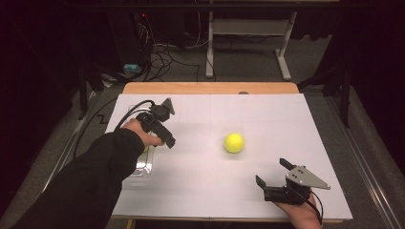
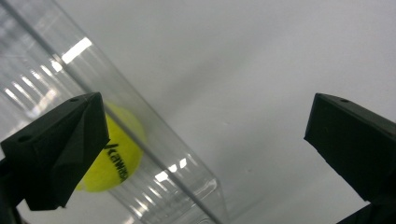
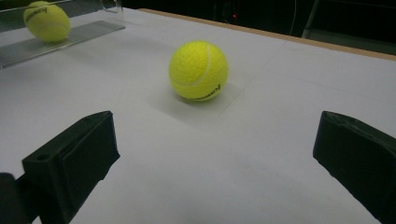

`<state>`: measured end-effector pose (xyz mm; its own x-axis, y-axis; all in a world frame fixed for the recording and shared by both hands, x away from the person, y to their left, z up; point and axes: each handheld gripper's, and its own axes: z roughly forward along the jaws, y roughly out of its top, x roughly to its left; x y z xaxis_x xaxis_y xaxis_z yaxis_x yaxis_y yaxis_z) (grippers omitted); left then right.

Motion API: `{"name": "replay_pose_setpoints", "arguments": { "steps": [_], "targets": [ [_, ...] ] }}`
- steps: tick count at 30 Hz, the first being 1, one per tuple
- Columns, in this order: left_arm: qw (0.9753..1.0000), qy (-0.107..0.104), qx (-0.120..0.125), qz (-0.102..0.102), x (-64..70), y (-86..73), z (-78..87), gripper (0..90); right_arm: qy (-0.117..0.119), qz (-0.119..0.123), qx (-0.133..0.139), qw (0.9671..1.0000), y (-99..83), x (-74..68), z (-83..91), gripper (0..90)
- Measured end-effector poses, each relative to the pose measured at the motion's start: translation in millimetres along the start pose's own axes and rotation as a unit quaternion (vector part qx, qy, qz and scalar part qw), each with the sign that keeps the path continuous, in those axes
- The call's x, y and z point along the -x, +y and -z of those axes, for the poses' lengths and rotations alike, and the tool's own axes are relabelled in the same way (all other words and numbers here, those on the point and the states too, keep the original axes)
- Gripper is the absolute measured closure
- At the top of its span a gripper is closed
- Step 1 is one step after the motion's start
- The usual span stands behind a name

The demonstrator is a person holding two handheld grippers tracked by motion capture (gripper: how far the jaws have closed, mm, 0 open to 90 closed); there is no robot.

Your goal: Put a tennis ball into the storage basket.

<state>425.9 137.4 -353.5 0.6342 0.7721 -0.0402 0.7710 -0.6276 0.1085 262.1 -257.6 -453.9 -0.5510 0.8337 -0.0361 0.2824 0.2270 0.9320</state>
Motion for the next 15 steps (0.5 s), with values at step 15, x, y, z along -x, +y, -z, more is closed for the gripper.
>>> {"name": "replay_pose_setpoints", "arguments": {
  "steps": [15],
  "targets": [
    [0.9988,-0.022,0.014,-0.042,40.6,-0.5,-11.8,0.7,0.003,0.002,-0.003,1.0,0.3,-1.9,-3.9,0.0]
  ]
}}
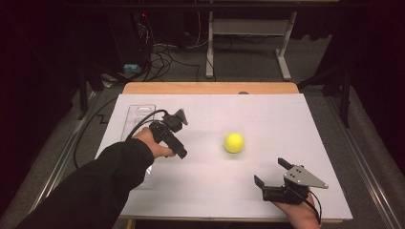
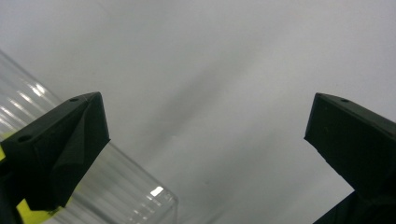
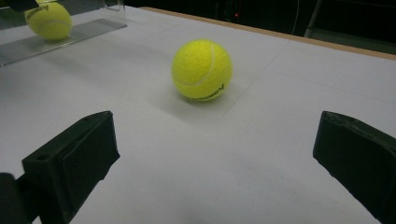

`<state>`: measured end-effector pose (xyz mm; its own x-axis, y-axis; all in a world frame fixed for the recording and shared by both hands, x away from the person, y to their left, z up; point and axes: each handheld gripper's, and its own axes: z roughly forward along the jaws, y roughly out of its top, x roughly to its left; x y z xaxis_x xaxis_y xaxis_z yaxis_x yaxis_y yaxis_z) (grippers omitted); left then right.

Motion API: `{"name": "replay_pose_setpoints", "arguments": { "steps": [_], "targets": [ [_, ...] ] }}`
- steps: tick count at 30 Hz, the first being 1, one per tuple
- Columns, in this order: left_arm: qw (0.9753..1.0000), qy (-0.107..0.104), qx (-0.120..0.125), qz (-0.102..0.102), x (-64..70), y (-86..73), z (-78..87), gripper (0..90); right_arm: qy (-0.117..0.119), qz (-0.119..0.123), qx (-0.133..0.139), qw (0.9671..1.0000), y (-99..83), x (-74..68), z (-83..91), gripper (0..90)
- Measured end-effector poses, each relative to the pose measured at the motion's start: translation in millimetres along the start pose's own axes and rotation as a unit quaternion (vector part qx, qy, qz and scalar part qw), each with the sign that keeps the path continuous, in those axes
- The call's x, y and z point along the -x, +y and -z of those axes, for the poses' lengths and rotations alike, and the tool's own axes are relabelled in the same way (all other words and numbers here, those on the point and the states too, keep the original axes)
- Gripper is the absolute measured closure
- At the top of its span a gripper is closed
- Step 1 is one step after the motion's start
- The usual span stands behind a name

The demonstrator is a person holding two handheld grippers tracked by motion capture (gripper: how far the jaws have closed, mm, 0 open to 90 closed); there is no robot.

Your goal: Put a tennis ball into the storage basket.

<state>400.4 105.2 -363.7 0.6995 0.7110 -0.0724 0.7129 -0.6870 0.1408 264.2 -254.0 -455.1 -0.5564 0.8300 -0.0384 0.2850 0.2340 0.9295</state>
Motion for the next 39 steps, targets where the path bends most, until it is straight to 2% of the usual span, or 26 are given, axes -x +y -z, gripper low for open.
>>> {"name": "replay_pose_setpoints", "arguments": {
  "steps": [9,13,17,22,29,34,39],
  "targets": [
    [0.9996,0.001,0.017,-0.023,26.5,-8.3,-1.1,0.7,0.004,-0.002,-0.003,1.0,3.2,-2.4,-8.5,0.0],
    [0.9995,-0.002,0.014,-0.028,29.3,-13.5,-2.8,0.7,0.004,-0.003,-0.002,1.0,6.0,-4.7,-13.9,0.0],
    [0.9997,-0.002,0.011,-0.023,27.6,-17.5,-4.8,0.7,0.009,-0.007,-0.012,0.9999,14.5,-6.8,-25.2,0.0],
    [0.9997,-0.003,0.012,-0.023,26.3,-20.4,-4.8,0.7,0.007,0.004,-0.024,0.9997,29.9,-9.6,-47.3,0.0],
    [0.9997,-0.001,0.01,-0.021,26.9,-21.8,-6.8,0.7,-0.004,0.011,-0.061,0.9981,42.5,-7.6,-86.5,0.0],
    [0.9998,-0.002,0.003,-0.021,26.9,-21.7,-8.2,0.7,0.0,0.003,-0.09,0.9959,44.5,-5.8,-114.7,1.6],
    [0.9997,-0.003,0.002,-0.024,27.0,-20.7,-9.5,0.7,-0.002,-0.007,-0.123,0.9924,45.2,-4.3,-138.1,5.5]
  ]
}}
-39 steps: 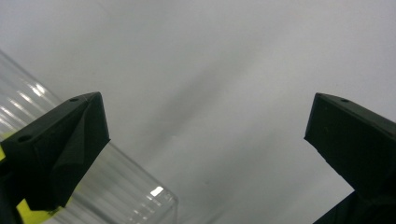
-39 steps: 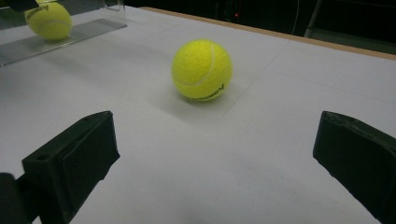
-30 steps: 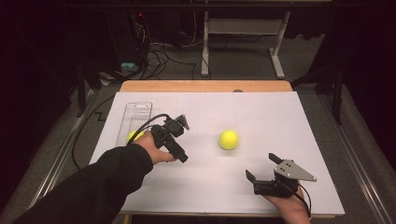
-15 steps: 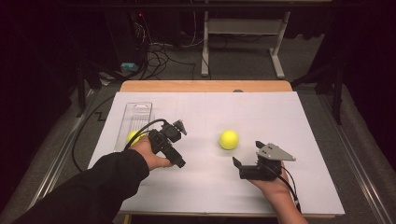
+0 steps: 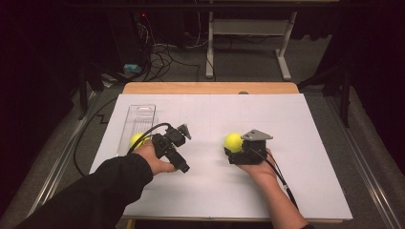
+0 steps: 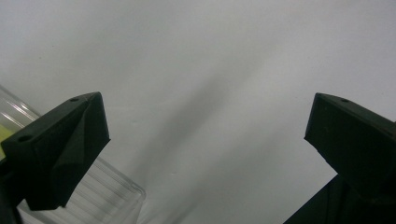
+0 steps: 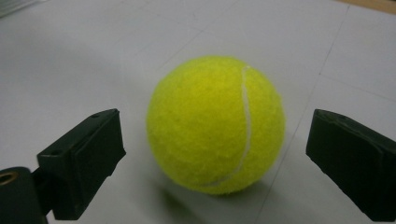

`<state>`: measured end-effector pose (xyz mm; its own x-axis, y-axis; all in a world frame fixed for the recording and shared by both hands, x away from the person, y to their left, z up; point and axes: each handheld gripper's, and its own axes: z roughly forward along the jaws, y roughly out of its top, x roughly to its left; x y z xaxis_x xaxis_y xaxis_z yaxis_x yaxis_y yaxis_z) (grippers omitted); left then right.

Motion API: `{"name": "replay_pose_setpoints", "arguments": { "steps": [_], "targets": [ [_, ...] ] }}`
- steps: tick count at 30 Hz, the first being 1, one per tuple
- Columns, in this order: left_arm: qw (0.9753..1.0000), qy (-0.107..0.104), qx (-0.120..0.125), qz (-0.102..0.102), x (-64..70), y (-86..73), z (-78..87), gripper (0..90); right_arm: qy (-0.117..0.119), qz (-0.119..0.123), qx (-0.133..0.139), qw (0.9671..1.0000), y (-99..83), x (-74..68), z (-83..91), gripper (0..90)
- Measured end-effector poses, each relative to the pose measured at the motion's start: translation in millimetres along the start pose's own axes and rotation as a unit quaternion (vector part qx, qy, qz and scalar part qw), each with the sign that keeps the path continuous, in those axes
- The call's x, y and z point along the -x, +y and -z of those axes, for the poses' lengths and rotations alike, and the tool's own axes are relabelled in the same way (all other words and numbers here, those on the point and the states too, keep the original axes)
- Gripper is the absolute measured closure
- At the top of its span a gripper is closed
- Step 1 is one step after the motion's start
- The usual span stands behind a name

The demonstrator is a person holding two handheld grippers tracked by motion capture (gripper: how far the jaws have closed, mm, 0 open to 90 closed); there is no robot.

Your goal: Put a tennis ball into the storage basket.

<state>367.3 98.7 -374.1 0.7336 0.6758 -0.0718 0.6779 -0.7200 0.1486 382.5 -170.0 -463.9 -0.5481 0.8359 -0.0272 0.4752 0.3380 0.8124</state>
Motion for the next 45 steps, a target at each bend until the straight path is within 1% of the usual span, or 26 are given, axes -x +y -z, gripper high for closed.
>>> {"name": "replay_pose_setpoints", "arguments": {
  "steps": [4,6,9,13,17,21,23,28,32,37,41,43,45],
  "targets": [
    [1.0,-0.003,0.001,0.0,1.1,0.0,0.1,0.7,-0.001,-0.007,-0.025,0.9997,2.9,0.7,-10.8,12.8],
    [1.0,-0.003,0.0,-0.001,0.9,-0.3,0.4,0.7,0.003,-0.01,-0.03,0.9995,3.2,1.2,-13.2,16.1],
    [1.0,-0.003,0.0,-0.001,0.3,-0.7,1.3,0.7,0.007,-0.009,-0.035,0.9993,2.8,1.0,-14.7,25.1],
    [1.0,-0.002,0.002,0.003,-0.5,-0.8,1.5,0.7,0.007,-0.009,-0.034,0.9994,3.0,-0.9,-12.4,25.9],
    [1.0,-0.002,0.0,0.003,-1.9,-0.9,1.8,0.7,0.013,-0.011,-0.014,0.9997,3.7,-3.7,-2.0,26.0],
    [1.0,-0.004,0.002,0.006,-2.5,-1.5,2.5,0.7,0.018,0.0,0.015,0.9997,1.9,-12.3,14.6,26.1],
    [1.0,-0.004,0.002,0.007,-2.5,-1.8,2.8,0.7,0.023,0.005,0.026,0.9994,-1.9,-17.4,22.7,26.1],
    [1.0,-0.005,-0.001,0.007,-1.5,-1.9,3.0,0.7,0.036,0.003,0.047,0.9982,-15.0,-26.4,40.5,26.2],
    [1.0,-0.004,-0.004,0.007,-0.5,-1.2,3.6,0.4,0.04,0.001,0.057,0.9976,-25.0,-30.6,53.3,26.2],
    [1.0,-0.003,-0.002,0.005,3.1,1.2,6.4,0.3,0.046,0.006,0.064,0.9968,-33.2,-33.2,64.1,26.2],
    [1.0,-0.004,0.003,0.0,8.9,5.3,11.9,0.6,0.052,0.01,0.069,0.9962,-36.3,-38.1,68.0,26.1],
    [0.9999,-0.01,0.007,-0.001,12.5,8.3,15.1,0.6,0.059,0.012,0.071,0.9957,-37.2,-42.1,68.3,26.1],
    [0.9999,-0.01,0.01,-0.004,15.7,10.6,16.7,0.6,0.066,0.017,0.073,0.995,-37.3,-47.1,67.9,26.1]
  ]
}}
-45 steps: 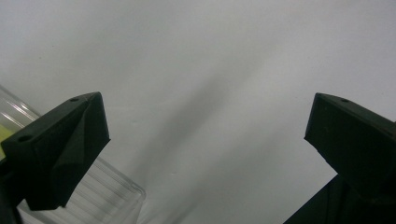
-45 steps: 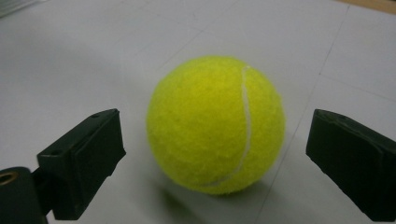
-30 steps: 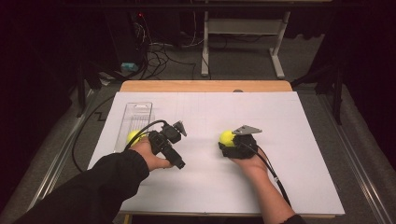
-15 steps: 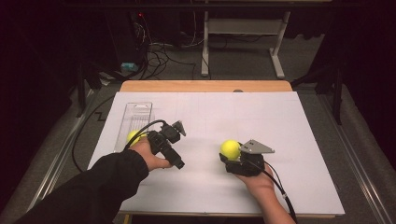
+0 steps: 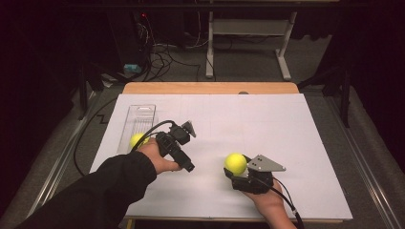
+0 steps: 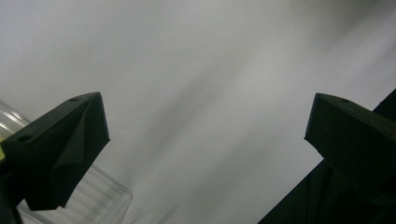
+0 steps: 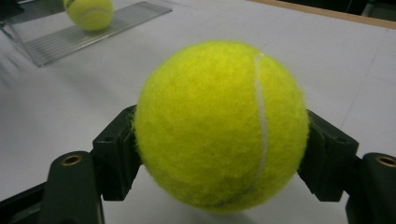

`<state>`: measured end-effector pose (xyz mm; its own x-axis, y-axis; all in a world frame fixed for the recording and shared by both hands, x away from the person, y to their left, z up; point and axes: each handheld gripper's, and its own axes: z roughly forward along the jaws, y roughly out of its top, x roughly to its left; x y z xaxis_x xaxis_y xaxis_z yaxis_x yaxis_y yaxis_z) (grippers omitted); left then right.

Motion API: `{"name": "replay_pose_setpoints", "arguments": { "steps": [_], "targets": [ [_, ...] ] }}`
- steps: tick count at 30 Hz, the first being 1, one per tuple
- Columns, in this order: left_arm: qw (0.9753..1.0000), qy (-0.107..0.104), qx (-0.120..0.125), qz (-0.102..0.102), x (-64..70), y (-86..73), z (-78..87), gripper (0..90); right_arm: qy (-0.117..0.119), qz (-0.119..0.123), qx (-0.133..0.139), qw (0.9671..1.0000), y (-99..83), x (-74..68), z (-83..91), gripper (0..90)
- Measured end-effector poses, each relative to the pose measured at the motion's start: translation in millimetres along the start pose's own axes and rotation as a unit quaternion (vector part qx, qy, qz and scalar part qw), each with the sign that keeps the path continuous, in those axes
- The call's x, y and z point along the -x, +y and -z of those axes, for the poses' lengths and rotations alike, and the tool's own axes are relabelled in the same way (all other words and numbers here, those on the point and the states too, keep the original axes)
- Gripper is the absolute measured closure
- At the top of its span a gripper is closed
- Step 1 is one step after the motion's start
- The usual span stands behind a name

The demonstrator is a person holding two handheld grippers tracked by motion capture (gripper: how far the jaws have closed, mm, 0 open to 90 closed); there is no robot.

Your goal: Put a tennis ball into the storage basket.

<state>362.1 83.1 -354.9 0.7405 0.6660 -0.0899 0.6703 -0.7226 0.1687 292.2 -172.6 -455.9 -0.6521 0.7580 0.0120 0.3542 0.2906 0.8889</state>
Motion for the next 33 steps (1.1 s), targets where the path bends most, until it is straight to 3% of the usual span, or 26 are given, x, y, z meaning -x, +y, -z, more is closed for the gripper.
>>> {"name": "replay_pose_setpoints", "arguments": {
  "steps": [16,33],
  "targets": [
    [0.9997,-0.02,0.004,-0.014,16.7,14.4,8.6,0.7,0.051,0.035,0.018,0.9979,9.8,-39.2,-18.7,26.2],
    [0.9975,-0.053,-0.02,-0.042,41.5,31.0,-15.0,2.1,0.073,0.054,0.031,0.9954,13.5,-57.3,-28.4,26.1]
  ]
}}
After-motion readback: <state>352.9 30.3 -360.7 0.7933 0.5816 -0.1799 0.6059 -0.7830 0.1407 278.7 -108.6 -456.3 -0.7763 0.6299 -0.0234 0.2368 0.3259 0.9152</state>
